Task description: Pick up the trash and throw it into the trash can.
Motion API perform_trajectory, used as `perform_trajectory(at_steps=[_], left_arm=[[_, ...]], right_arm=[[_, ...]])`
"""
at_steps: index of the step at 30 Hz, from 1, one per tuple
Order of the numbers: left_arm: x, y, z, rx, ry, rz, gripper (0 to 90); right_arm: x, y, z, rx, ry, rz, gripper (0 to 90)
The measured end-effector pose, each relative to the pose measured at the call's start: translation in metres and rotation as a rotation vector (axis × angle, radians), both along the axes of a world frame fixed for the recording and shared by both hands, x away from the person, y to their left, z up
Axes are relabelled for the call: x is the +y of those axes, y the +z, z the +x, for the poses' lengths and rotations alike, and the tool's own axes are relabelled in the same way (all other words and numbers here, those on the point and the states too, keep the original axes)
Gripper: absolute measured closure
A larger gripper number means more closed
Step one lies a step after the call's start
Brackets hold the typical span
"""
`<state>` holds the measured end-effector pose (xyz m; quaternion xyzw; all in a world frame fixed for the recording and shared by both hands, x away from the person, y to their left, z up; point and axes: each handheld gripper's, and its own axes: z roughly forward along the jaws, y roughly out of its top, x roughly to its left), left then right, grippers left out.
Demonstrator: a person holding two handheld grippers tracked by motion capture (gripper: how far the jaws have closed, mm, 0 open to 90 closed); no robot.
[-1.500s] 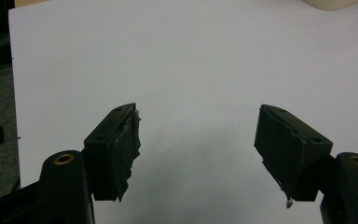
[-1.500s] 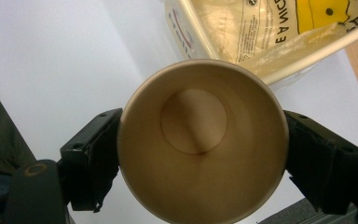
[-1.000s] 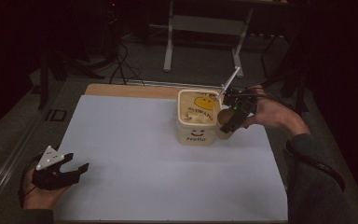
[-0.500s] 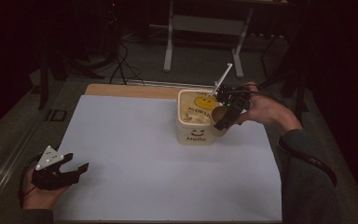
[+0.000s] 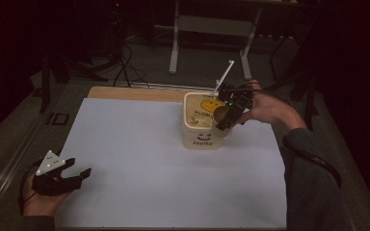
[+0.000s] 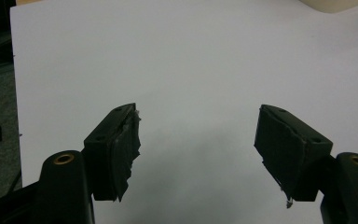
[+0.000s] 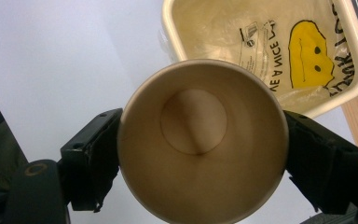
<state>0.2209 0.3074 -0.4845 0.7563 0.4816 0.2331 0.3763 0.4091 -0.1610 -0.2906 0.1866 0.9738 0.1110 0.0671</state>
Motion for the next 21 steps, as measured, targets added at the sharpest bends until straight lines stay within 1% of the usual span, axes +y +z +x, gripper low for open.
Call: perform_trajectory(at_steps=[8, 21], left_arm=[[0.001, 0.000, 0.000, 0.003, 0.001, -0.005, 30.6], [0.001, -0.001, 0.000, 0.005, 0.000, -0.008, 30.6]], right_arm=[[0.002, 0.003, 0.004, 0.007, -0.006, 0.008, 16.9], [0.012, 0.015, 0.012, -0.004, -0.010, 0.023, 16.9]])
